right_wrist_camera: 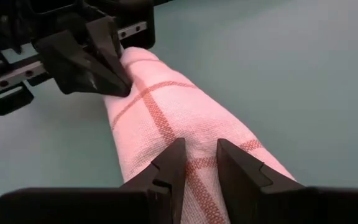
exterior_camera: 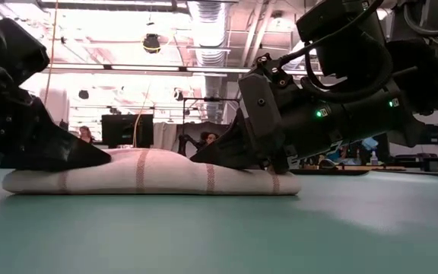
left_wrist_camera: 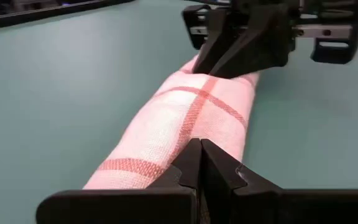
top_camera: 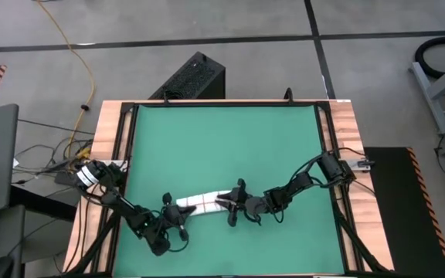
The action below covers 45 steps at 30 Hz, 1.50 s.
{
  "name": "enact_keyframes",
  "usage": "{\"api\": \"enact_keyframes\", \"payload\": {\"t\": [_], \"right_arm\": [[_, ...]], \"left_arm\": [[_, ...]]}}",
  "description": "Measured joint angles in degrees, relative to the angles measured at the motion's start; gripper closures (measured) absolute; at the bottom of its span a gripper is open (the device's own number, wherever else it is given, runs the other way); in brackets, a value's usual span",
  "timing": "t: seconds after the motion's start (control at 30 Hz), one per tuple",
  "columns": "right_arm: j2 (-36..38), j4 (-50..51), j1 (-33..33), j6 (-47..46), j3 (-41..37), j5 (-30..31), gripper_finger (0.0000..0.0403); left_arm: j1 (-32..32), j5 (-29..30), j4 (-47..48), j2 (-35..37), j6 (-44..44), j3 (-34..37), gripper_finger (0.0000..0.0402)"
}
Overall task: Roll towel
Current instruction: Roll the white towel
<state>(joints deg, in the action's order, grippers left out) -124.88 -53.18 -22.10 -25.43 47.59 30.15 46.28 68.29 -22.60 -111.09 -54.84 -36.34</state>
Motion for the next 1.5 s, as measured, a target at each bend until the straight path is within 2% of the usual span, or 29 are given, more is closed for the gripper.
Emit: {"api": "enact_keyframes", "payload": {"t": [0.1, 0.43, 0.67, 0.77, 0.9, 1.1, 1.2, 1.33, 1.4, 1.5], "right_arm": [[0.0, 0.0, -0.51, -0.38, 0.02, 0.55, 0.0291], [0.11, 3.22, -1.27, -4.81, 0.15, 4.74, 0.0291], [0.11, 3.21, -0.58, -4.74, 0.07, 4.73, 0.0291], [0.11, 3.27, -0.67, -4.73, 0.02, 4.73, 0.0291], [0.2, 2.54, -1.14, -3.12, -0.04, 4.75, 0.0291], [0.15, 1.12, -1.3, -1.47, -0.11, 4.84, 0.0291], [0.12, 0.5, -1.3, -0.53, -0.11, 4.82, 0.0291], [0.65, -2.7, -1.43, 2.48, -0.22, 4.81, 0.0291], [1.92, -2.36, -1.48, 3.51, -0.13, 4.76, 0.0291], [4.48, 0.23, -1.35, 5.41, -0.22, 3.86, 0.0291]], "left_arm": [[-0.55, -1.27, 5.08, 0.09, -3.17, -0.09, 0.0401], [-2.51, -6.1, 18.4, 3.42, -4.33, -0.08, 0.0401], [-5.9, -11.03, 12.29, 4.83, 7.94, 0.29, 0.0401], [-6.38, -12.34, 8.26, 4.87, 9.45, 1.3, 0.0401], [-5.3, -14.13, 7.91, 6.39, 9.61, 1.33, 0.0402], [-1.64, -17.55, 8.89, 14.34, 12.87, 1.42, 0.0402], [-0.52, -16.14, 10.12, 19.23, 14.53, 1.36, 0.0401], [0.38, -9.85, 10.63, 24.04, 18.08, 1.31, 0.0401], [0.5, -6.43, 10.8, 24.82, 19.98, 1.31, 0.0401], [-0.28, -6.44, 9.85, 24.59, 21.08, 2.88, 0.0402]]}}
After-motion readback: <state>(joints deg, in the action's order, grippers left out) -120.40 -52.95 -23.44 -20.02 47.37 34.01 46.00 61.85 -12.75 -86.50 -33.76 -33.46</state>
